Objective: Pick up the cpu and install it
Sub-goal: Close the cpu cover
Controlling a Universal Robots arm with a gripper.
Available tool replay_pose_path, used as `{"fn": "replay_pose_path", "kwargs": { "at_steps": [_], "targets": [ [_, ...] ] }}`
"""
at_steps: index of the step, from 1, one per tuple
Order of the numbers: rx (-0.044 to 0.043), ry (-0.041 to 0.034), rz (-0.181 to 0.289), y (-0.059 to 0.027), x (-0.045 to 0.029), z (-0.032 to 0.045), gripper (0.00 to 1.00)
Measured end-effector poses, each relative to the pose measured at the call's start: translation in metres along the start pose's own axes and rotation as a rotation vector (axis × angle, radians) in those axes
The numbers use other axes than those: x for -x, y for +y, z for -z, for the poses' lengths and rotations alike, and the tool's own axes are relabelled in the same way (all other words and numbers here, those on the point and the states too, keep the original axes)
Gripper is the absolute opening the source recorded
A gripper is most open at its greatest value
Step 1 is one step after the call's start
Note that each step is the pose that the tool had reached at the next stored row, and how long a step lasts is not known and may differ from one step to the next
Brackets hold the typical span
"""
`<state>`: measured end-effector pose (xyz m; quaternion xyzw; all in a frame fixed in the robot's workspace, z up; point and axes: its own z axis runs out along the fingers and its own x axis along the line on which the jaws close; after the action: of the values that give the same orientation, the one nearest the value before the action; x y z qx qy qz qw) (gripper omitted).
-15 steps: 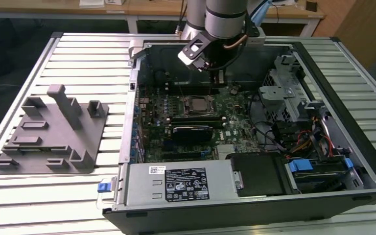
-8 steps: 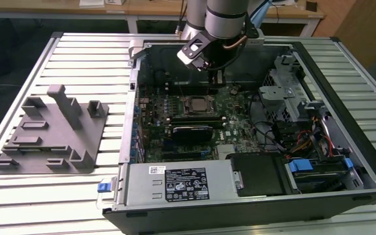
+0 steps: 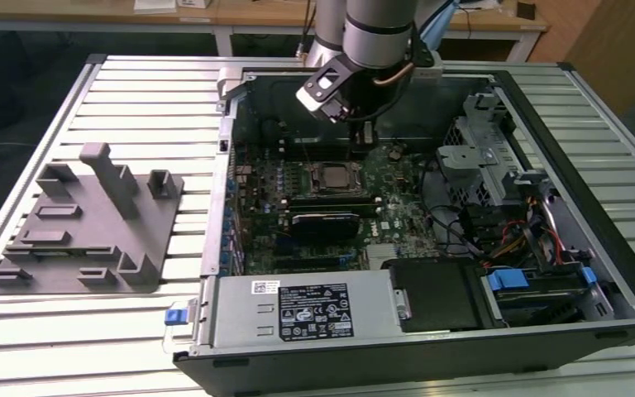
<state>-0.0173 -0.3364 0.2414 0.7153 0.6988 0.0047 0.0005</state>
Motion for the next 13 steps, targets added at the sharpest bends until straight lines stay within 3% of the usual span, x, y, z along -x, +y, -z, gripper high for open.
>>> {"fn": "replay_pose_path", "kwargs": {
  "at_steps": [4, 10, 13],
  "targets": [
    [0.0000, 0.0050, 0.000, -0.0086, 0.0047, -0.0025, 0.11],
    [0.0031, 0.0236, 0.000, -0.0211, 0.0101, -0.0058, 0.11],
    [0.0052, 0.0278, 0.000, -0.0248, 0.0107, -0.0072, 0.11]
  ]
}}
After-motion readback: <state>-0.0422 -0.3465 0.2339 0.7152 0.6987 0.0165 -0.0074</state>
